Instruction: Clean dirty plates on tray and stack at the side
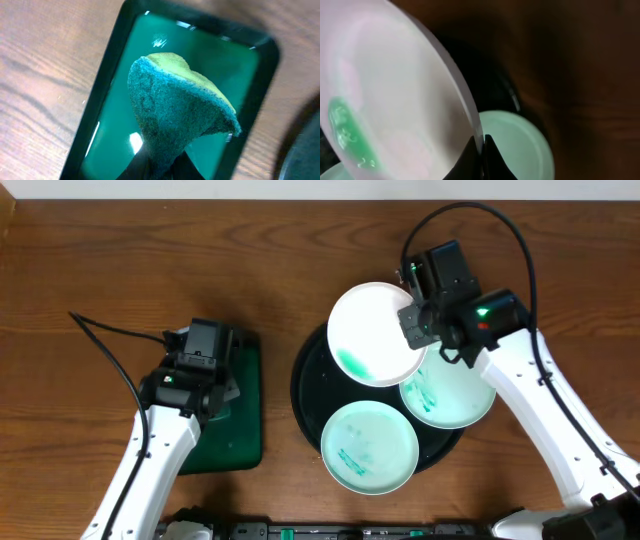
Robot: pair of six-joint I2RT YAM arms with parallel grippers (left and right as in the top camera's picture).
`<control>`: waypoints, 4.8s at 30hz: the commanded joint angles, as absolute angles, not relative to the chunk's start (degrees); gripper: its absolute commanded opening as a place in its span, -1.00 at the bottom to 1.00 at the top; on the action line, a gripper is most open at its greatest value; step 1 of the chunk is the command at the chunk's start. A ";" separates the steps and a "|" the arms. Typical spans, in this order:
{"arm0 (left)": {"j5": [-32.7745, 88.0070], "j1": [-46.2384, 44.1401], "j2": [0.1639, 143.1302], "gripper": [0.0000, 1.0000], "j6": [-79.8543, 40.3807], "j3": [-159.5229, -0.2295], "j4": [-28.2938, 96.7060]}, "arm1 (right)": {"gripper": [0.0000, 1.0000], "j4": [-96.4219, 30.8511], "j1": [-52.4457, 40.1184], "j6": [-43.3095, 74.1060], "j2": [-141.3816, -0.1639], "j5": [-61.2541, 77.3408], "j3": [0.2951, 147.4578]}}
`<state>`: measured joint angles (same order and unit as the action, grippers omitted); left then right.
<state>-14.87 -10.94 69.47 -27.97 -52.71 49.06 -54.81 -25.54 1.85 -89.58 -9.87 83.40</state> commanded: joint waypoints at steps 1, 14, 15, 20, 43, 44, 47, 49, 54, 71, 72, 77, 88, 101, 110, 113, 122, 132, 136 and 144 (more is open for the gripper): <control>-13.96 -9.23 69.63 -0.85 -26.81 -52.82 48.45 | -0.97 -53.19 -29.08 -1.61 -88.49 -21.41 83.61; -13.93 -8.91 69.63 -0.86 -26.81 -52.82 48.25 | -0.98 -50.76 -40.03 -9.67 -88.49 -40.23 83.61; -13.91 -8.91 69.63 -0.86 -26.81 -52.82 48.25 | -0.98 -50.78 -40.84 -10.00 -88.51 -42.09 83.61; -13.06 -8.91 69.63 -0.86 -26.81 -52.82 48.21 | -0.98 -50.78 -44.29 -11.81 -88.51 -49.89 83.61; -12.86 -8.91 69.63 -0.85 -26.81 -52.82 47.83 | -0.97 -51.42 -54.26 -20.93 -88.51 -66.24 83.61; -12.88 -8.91 69.63 -0.86 -26.81 -52.82 47.83 | -0.98 -51.62 -54.48 -20.91 -88.51 -66.54 83.61; -12.88 -8.91 69.63 -0.86 -26.81 -52.82 47.83 | -0.98 -51.66 -54.81 -20.88 -88.51 -67.81 83.61; -12.88 -8.91 69.63 -0.85 -26.81 -52.82 47.83 | -0.98 -51.64 -54.98 -20.88 -88.51 -68.84 83.61; -12.86 -8.91 69.63 -0.85 -26.81 -52.82 47.86 | -0.98 -51.64 -55.22 -20.86 -88.51 -68.99 83.61; -12.86 -8.91 69.63 -0.86 -26.81 -52.82 47.86 | -0.98 -51.20 -54.68 -15.22 -88.51 -67.00 83.61; -12.86 -8.91 69.63 -0.85 -26.81 -52.82 47.86 | -0.98 -51.64 -54.00 -11.29 -88.51 -63.53 83.61; -12.47 -8.91 69.63 -0.85 -26.81 -52.82 47.86 | -0.97 -54.13 -46.81 7.11 -88.53 -27.64 83.59; -12.43 -8.91 69.63 -0.86 -26.83 -52.82 47.44 | -0.97 -61.49 -38.33 9.19 -88.58 -67.24 83.64; -12.43 -8.91 69.63 -0.86 -26.83 -52.82 47.46 | -0.97 -52.01 -40.64 -14.87 -88.73 -67.70 83.61; -12.43 -8.91 69.63 -0.85 -26.83 -52.82 47.44 | -0.98 -45.32 -44.64 -31.00 -88.73 -67.22 83.61; -12.43 -8.91 69.63 -0.86 -26.83 -52.82 47.46 | -0.98 -45.19 -45.25 -31.42 -88.73 -66.81 83.61; -12.43 -8.91 69.63 -0.85 -26.83 -52.82 47.44 | -0.97 -45.17 -45.91 -31.38 -88.73 -66.81 83.61; -12.40 -8.91 69.63 -0.85 -26.81 -52.82 47.46 | -0.98 -44.97 -46.63 -31.33 -88.73 -66.83 83.61; -12.43 -8.91 69.63 -0.86 -26.81 -52.82 47.44 | -0.98 -44.51 -47.20 -30.65 -88.73 -66.30 83.61; -12.43 -8.91 69.63 -0.85 -26.81 -52.82 47.44 | -0.97 -49.82 -42.70 4.49 -88.99 -31.99 83.50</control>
